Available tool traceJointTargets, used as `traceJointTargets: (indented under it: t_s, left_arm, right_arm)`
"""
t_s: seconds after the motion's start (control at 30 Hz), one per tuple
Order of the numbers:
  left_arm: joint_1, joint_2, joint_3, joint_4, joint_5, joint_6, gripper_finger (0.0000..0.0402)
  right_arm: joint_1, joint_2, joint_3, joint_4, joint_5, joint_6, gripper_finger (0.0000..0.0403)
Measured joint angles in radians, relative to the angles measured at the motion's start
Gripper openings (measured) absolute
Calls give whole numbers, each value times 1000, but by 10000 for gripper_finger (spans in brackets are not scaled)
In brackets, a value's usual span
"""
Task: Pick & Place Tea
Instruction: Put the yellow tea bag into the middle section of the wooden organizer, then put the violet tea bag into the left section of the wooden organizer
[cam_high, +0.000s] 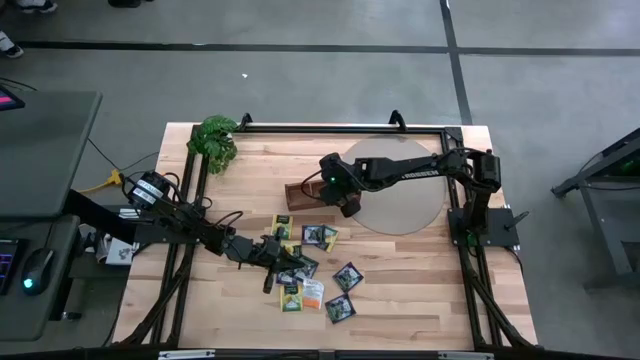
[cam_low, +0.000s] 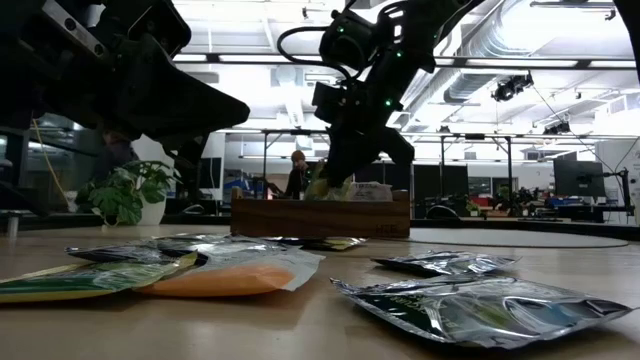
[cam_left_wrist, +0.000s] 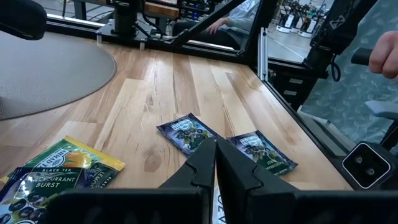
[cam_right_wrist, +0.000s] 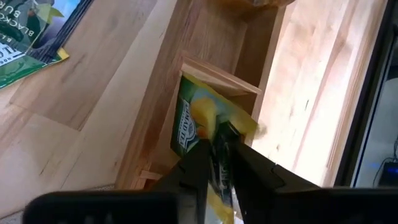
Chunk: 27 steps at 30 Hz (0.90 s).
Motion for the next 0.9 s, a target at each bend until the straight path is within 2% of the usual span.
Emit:
traceJointTargets:
  t_s: [0.27, 0.43, 0.73, 0.9]
  left_arm:
    - [0, 0, 0, 0, 0, -5, 12]
    - [0, 0, 0, 0, 0, -5, 12]
    - [0, 0, 0, -29, -5, -24, 12]
    - [0, 0, 0, -29, -6, -27, 12]
  right_arm:
    - [-2, 0, 0, 6, 52, 26, 140]
    - [16, -2, 0, 12, 157, 24, 170]
    - [108, -52, 1, 21, 239, 66, 161]
    - [146, -111, 1, 20, 174, 180, 143]
